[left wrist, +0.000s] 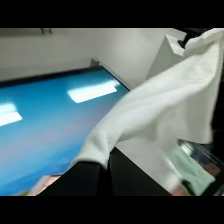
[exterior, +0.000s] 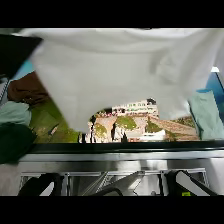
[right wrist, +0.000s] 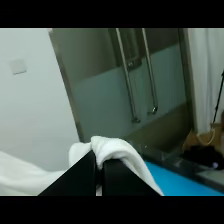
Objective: Fold the shirts.
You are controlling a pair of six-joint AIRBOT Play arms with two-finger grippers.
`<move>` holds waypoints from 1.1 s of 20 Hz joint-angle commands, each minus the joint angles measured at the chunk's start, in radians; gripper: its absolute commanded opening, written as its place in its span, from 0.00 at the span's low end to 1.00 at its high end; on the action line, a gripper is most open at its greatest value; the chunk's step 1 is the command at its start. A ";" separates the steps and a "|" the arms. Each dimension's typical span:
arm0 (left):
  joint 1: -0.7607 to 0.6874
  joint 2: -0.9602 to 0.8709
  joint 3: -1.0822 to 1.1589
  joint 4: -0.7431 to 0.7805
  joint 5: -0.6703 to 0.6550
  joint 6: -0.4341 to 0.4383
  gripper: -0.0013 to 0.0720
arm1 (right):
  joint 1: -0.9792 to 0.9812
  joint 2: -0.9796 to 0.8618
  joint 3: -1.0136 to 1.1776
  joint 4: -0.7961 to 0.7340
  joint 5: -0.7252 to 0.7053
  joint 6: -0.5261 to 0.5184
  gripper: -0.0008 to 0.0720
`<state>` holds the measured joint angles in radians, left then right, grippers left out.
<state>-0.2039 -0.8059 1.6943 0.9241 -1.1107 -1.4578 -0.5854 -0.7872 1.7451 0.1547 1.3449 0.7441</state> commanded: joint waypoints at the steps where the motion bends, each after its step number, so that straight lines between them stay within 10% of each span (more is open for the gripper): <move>1: 0.001 0.038 0.062 0.188 0.000 -0.002 0.03 | -0.011 0.013 0.109 -0.087 -0.079 -0.039 0.04; 7: 0.002 -0.320 0.062 0.210 -0.073 0.065 0.03 | 0.161 -0.201 0.053 -0.278 -0.028 -0.041 0.04; 12: 0.088 -0.722 0.063 0.209 -0.009 0.119 0.03 | 0.489 -0.509 -0.079 -0.685 -0.365 -0.008 0.04; 18: 0.219 -1.046 0.087 0.040 0.139 0.122 0.05 | 0.620 -0.862 -0.084 -0.603 -0.660 0.003 0.05; 20: 0.255 -1.097 0.156 -0.066 0.108 0.120 0.97 | 0.610 -0.884 -0.083 -0.580 -0.704 0.004 0.44; 22: 0.288 -1.120 0.242 -0.121 -0.024 0.115 0.95 | 0.575 -0.866 -0.080 -0.581 -0.691 0.004 0.54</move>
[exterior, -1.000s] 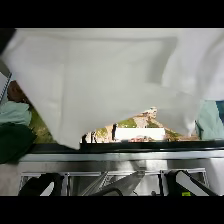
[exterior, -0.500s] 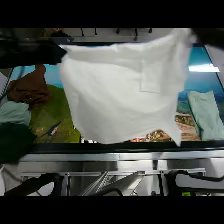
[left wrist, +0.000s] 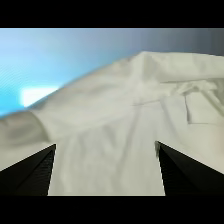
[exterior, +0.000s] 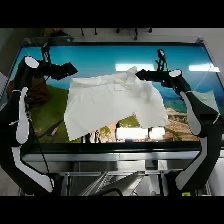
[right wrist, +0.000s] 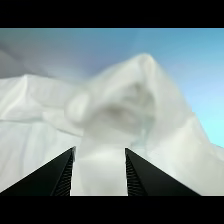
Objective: Fold the shirts.
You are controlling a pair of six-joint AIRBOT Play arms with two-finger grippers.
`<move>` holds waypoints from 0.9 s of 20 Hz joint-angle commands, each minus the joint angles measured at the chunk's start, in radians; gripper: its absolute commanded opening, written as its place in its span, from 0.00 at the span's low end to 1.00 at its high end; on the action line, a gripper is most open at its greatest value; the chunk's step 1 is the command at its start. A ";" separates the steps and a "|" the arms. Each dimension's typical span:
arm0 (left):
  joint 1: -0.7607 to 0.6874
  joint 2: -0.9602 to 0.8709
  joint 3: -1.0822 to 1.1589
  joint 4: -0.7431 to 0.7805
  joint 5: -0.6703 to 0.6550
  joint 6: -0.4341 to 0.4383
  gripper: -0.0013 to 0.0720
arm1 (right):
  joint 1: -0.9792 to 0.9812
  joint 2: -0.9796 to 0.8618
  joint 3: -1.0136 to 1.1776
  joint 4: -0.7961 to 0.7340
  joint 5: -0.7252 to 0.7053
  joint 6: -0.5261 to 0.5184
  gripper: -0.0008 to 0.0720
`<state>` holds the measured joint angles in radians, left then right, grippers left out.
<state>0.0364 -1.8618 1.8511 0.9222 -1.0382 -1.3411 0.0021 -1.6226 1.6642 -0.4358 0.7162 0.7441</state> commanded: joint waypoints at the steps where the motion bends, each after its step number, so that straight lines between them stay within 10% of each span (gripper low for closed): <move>1: 0.063 -0.063 0.120 -0.104 -0.174 -0.003 0.95 | -0.047 -0.011 0.003 0.010 -0.014 0.005 0.54; 7: 0.132 0.042 0.000 -0.013 -0.537 -0.149 0.95 | -0.344 0.032 0.003 -0.145 0.357 0.272 0.53; 18: 0.098 0.579 -1.049 0.129 -0.238 -0.142 0.95 | -0.364 -0.110 0.003 -0.241 0.471 0.227 0.52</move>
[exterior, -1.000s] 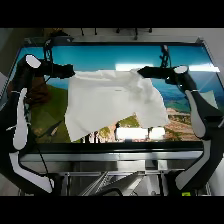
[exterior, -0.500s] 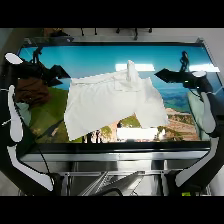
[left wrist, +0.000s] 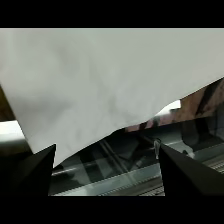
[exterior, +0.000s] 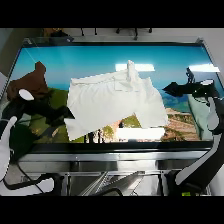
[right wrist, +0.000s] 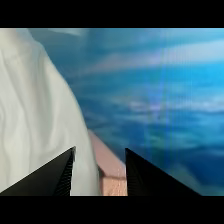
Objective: Fold the shirts.
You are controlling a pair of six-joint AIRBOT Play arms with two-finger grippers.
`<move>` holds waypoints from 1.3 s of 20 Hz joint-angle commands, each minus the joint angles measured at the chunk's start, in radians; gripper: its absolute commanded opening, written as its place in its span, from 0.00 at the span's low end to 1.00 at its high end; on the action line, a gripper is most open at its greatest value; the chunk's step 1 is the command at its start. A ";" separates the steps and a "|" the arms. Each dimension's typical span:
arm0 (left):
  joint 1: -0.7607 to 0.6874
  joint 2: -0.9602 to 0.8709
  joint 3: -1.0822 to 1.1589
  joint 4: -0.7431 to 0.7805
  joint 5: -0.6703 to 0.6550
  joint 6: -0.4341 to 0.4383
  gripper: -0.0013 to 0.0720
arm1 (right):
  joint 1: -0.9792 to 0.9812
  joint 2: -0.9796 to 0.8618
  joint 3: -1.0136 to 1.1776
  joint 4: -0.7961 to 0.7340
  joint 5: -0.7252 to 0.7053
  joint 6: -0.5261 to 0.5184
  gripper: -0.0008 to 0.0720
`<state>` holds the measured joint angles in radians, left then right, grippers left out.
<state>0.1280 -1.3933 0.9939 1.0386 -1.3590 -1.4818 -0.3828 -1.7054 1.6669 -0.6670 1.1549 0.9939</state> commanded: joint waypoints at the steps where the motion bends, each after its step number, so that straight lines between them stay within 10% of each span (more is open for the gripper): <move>1: 0.010 0.146 -0.230 0.014 0.105 -0.002 0.95 | 0.037 -0.029 0.000 -0.011 0.050 -0.031 0.52; 4: 0.027 0.241 -0.320 0.013 0.164 -0.002 0.95 | 0.073 -0.030 0.000 -0.011 0.078 -0.052 0.51; 9: 0.024 0.284 -0.423 -0.022 0.310 0.007 0.95 | 0.086 -0.027 0.001 -0.011 0.141 -0.055 0.04; 12: 0.024 0.214 -0.431 -0.119 0.357 0.104 0.95 | 0.072 -0.011 0.000 -0.011 0.154 -0.054 0.04; 15: 0.024 0.124 -0.428 -0.124 0.407 0.147 0.65 | 0.047 0.022 0.000 -0.012 0.167 -0.049 0.04; 26: 0.025 0.195 -0.276 -0.116 0.275 0.181 0.65 | -0.007 0.066 -0.060 -0.060 0.274 0.002 0.04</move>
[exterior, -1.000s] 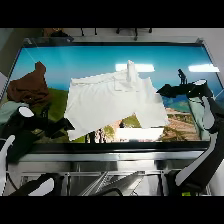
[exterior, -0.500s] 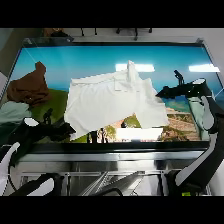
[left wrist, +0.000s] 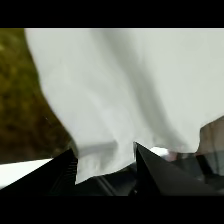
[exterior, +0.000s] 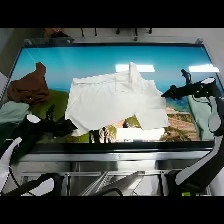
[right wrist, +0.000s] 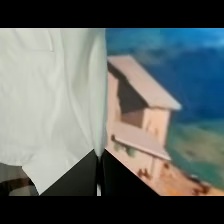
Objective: Fold the shirts.
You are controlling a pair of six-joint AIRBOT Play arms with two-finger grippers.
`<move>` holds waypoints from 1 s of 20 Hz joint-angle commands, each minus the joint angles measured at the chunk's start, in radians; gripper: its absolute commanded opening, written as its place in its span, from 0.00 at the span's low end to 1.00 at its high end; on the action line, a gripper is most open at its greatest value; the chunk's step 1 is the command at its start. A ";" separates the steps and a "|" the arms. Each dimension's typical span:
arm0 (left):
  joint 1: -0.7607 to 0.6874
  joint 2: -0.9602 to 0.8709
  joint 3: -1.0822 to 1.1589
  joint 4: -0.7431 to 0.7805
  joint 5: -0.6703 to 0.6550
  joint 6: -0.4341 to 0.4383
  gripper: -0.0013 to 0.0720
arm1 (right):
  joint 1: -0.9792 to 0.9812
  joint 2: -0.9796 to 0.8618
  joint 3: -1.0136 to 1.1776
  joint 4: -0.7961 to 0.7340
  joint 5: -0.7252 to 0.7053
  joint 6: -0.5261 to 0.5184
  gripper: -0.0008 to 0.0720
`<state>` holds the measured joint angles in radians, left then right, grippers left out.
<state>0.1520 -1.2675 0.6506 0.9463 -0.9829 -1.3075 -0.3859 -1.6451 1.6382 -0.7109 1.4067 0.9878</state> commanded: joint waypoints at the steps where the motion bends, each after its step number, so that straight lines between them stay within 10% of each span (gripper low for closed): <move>1: 0.001 0.103 0.085 -0.018 -0.096 0.006 0.65 | -0.005 0.008 -0.048 -0.016 0.023 0.008 0.04; 11: 0.003 -0.042 0.210 0.094 -0.178 0.009 0.65 | -0.007 0.278 -0.328 -0.311 -0.055 0.129 0.04; 20: 0.174 -0.089 0.172 0.142 -0.193 0.022 0.65 | -0.016 0.484 -0.644 -0.280 -0.179 0.213 0.04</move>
<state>0.2722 -1.3499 0.8639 1.1179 -1.1938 -1.3262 -0.4019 -1.1957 1.0512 -0.9981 1.2556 1.1816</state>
